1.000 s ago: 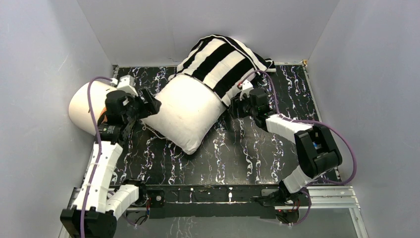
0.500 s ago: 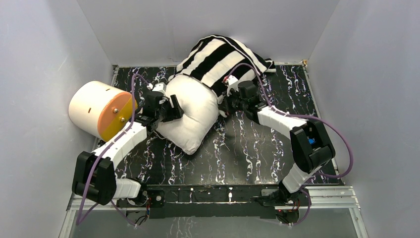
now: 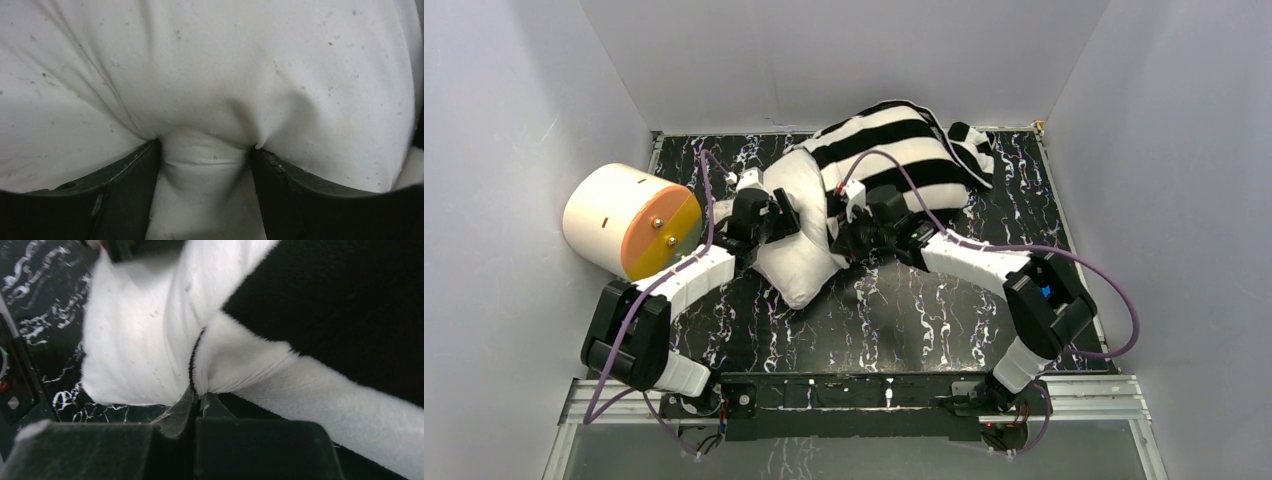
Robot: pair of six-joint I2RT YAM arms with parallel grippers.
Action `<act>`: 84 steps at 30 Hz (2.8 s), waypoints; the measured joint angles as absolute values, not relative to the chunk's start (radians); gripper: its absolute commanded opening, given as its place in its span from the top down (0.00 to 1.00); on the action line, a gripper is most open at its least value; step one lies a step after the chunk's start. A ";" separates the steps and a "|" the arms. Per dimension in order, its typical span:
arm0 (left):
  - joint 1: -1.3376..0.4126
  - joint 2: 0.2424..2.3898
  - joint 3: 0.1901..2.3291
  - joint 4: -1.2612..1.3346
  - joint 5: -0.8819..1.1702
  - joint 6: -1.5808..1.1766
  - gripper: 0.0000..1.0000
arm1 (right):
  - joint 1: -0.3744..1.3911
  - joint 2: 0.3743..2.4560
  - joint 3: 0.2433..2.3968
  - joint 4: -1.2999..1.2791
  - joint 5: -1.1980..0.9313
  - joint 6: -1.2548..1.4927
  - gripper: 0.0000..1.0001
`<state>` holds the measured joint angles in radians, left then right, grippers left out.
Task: Put the pillow into the pillowcase
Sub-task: Stuff the pillow into the pillowcase.
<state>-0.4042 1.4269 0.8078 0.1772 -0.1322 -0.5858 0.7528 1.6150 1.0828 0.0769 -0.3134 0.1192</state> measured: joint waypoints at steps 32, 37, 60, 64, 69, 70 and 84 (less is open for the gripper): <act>-0.245 1.145 0.937 -0.408 -0.073 -0.511 0.19 | 0.779 1.885 1.718 -0.192 0.268 -0.268 0.34; -0.245 1.204 0.922 -0.363 -0.029 -0.466 0.28 | 0.779 2.043 1.835 -0.212 0.320 -0.418 0.84; -0.277 1.251 0.826 -0.068 0.237 -0.491 1.00 | 0.867 1.717 1.510 -0.126 -0.012 0.114 1.00; -0.309 1.269 0.823 -0.017 0.241 -0.530 1.00 | 0.865 1.751 1.445 0.003 -0.009 0.236 1.00; -0.313 1.297 0.812 0.017 0.253 -0.566 0.97 | 0.871 1.752 1.334 0.111 0.058 0.311 0.99; -0.313 1.297 0.812 0.020 0.259 -0.576 0.95 | 0.874 1.741 1.319 0.108 0.089 0.315 0.99; -0.524 1.203 0.781 -0.001 0.317 -0.736 0.48 | 0.895 1.384 1.116 -0.141 0.259 0.214 0.79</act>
<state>-0.5240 1.2030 0.7811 -0.0013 0.3172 -0.7357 0.8948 1.3838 1.1164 -0.1410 0.2588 0.2142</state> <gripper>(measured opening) 0.393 0.162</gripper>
